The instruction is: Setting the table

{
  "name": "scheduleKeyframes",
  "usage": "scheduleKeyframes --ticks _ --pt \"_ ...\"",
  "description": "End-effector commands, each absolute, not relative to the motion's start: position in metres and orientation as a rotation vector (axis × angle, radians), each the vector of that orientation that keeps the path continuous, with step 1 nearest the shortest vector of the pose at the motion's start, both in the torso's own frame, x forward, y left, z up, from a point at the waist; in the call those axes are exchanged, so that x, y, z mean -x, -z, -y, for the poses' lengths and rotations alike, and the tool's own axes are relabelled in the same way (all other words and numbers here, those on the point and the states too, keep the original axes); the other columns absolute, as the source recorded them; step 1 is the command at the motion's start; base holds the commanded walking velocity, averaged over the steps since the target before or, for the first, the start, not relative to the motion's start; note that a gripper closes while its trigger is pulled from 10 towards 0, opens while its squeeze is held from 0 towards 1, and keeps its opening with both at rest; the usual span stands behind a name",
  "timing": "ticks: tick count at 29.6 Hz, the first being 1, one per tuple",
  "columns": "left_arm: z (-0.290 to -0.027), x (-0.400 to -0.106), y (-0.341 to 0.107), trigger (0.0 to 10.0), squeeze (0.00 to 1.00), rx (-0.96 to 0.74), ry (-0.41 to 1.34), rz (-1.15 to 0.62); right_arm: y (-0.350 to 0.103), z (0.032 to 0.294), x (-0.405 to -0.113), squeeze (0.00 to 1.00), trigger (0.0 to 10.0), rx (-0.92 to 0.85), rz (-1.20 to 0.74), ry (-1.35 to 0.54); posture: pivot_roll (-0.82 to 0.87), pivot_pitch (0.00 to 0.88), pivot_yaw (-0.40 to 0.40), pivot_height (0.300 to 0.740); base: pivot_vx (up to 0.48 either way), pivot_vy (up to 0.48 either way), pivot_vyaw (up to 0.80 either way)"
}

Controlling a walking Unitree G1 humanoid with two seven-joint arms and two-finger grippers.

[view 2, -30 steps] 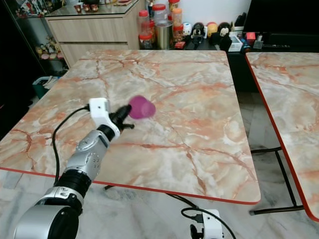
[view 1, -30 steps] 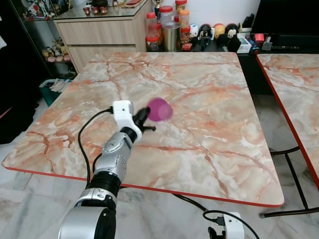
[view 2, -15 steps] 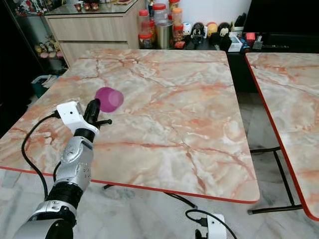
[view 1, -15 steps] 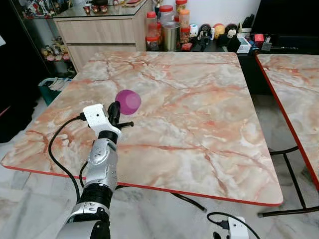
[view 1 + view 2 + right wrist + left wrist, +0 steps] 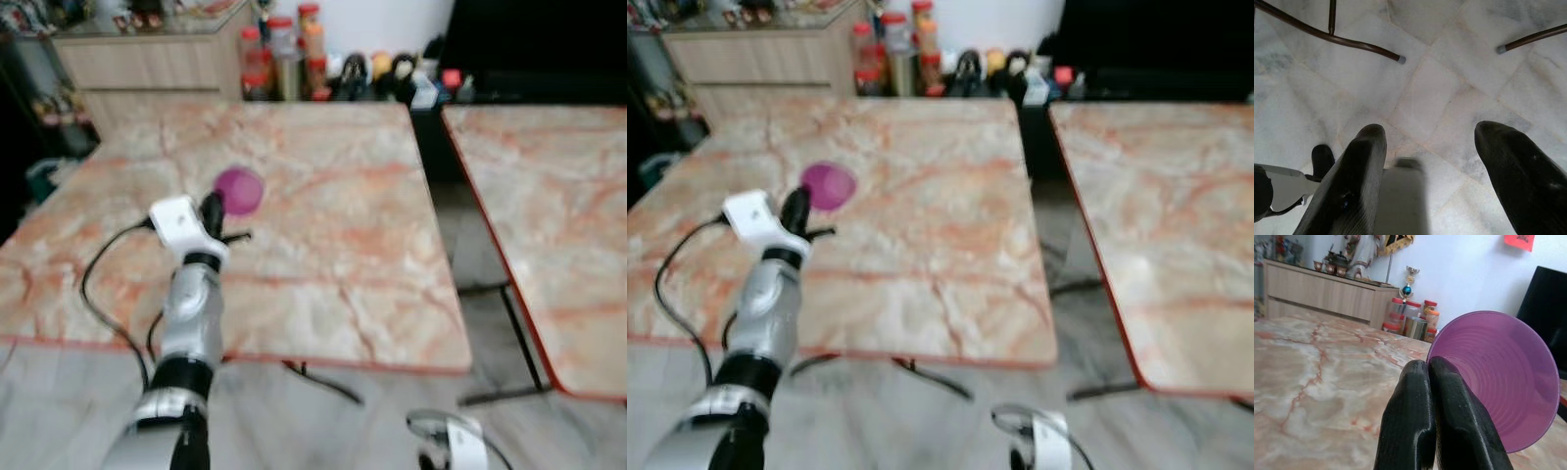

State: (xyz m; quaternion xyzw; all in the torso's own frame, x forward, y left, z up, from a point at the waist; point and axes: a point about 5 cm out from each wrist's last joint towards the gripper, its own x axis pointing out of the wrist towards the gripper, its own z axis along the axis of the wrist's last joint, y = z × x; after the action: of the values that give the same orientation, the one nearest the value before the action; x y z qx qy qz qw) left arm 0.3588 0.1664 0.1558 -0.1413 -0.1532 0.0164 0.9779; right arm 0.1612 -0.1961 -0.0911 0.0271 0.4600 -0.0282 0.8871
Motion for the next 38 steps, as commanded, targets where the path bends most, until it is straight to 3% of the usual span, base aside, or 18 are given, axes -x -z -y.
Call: scheduleKeyframes --ticks 1,31,38 --pt "-0.1612 -0.3592 -0.1595 10.0 0.00 0.289 -0.026 0.327 0.0911 0.2021 -0.1590 0.00 10.0 -0.055 -0.959 0.075 0.06 0.000 0.022 0.740 0.000 -0.424 0.00" --pt "-0.1548 -0.3604 -0.1583 10.0 0.00 0.295 0.002 0.316 0.0886 0.2026 -0.1660 0.00 10.0 -0.070 -0.952 0.104 0.04 0.000 0.032 0.740 0.190 -0.412 0.08" --pt "-0.1564 -0.3597 -0.1582 10.0 0.00 0.300 0.006 0.319 0.0901 0.1990 -0.1637 0.00 10.0 -0.080 -0.958 0.090 0.04 0.000 0.032 0.740 0.000 -0.478 -0.34"
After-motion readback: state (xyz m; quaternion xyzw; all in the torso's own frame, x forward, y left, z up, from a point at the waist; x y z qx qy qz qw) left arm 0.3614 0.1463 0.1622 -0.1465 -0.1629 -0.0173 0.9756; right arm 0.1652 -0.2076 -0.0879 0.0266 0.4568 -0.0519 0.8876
